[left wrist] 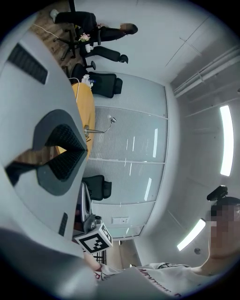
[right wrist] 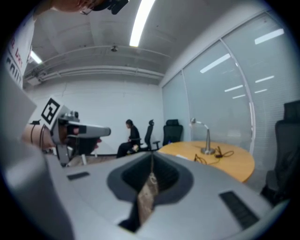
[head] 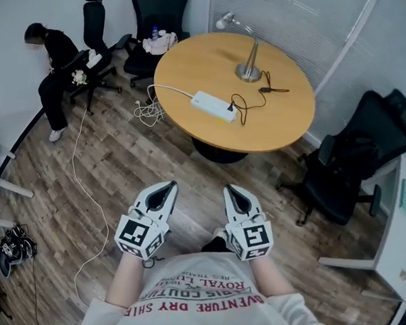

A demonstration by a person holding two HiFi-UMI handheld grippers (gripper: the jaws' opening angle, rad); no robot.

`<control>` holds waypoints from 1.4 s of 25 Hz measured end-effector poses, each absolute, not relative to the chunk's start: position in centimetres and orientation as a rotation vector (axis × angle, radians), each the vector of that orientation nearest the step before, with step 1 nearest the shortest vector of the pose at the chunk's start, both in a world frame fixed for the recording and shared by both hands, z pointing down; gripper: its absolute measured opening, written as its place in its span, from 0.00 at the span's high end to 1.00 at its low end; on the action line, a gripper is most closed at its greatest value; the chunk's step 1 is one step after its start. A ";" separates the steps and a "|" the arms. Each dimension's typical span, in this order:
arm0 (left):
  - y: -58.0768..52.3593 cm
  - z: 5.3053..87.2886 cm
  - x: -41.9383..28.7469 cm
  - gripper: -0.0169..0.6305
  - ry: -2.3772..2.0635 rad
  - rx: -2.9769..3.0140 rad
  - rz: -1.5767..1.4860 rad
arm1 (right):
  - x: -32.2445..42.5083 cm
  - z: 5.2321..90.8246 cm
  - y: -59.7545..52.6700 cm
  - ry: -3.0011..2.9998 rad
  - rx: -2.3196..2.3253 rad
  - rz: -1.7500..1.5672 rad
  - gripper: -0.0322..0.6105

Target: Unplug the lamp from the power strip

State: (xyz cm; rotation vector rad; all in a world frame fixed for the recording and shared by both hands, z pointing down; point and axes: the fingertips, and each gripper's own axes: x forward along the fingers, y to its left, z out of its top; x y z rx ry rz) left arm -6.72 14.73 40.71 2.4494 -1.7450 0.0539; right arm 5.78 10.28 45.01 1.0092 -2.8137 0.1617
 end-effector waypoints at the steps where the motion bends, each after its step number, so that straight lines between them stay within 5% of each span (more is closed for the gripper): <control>1: 13.4 40.6 -6.5 0.93 -1.760 2.439 0.050 | 6.1 44.8 8.8 -2.816 0.995 0.156 0.90; 15: -1.3 41.8 -0.2 0.93 -1.759 2.417 0.102 | 11.7 46.3 -6.8 -2.793 0.952 0.209 0.90; 35: -25.2 44.9 -9.4 0.93 -1.387 2.613 0.191 | 3.3 49.1 -25.3 -2.609 1.267 0.325 0.90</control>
